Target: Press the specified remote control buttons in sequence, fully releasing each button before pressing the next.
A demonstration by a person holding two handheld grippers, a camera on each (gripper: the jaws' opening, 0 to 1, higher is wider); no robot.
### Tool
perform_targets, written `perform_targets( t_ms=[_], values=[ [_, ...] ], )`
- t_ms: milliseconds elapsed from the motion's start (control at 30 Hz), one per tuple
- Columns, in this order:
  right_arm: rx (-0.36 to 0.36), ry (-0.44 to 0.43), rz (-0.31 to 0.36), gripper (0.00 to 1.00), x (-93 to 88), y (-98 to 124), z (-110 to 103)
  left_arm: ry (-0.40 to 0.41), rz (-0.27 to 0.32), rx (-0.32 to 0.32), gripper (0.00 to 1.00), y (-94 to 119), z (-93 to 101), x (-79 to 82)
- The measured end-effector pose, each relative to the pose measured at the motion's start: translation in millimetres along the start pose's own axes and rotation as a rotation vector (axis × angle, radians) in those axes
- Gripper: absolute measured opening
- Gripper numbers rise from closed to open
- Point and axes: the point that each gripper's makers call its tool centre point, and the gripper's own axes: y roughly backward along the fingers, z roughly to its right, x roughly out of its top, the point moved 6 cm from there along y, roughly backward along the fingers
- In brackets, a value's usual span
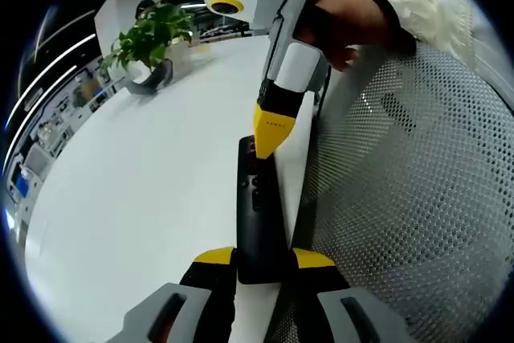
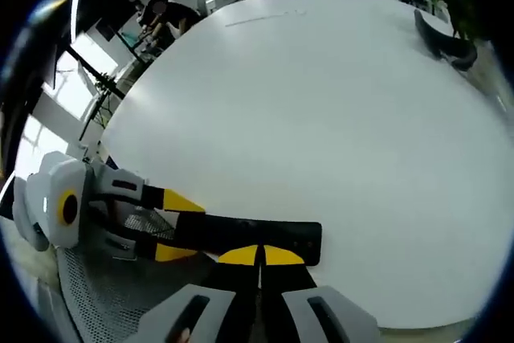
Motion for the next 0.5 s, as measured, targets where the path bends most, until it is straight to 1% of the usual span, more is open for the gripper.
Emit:
perform_targets(
  t_ms=[67,167,367,433,500],
  values=[
    [-0.001,-0.012,-0.007,0.00,-0.5,-1.7,2.6,0.000,0.000,0.000,0.25,0.0,-0.1,0.0],
    [0.014,-0.022,-0.027,0.00,-2.3,-3.0,1.0,0.000,0.001,-0.001,0.25,0.1,-0.2,0.0],
    [-0.002,0.017,-0.038,0.00,-3.0,-4.9,-0.3,0.000,0.002,-0.001,0.25,0.0,-0.5,0.0],
    [-0.015,0.047,-0.053,0.00,-4.7,-6.7,-1.5,0.001,0.002,-0.001,0.25,-0.1,-0.6,0.0],
    [-0.030,0.078,-0.052,0.00,-4.1,-6.6,-2.4,0.001,0.002,-0.001,0.25,-0.1,-0.8,0.1]
  ],
)
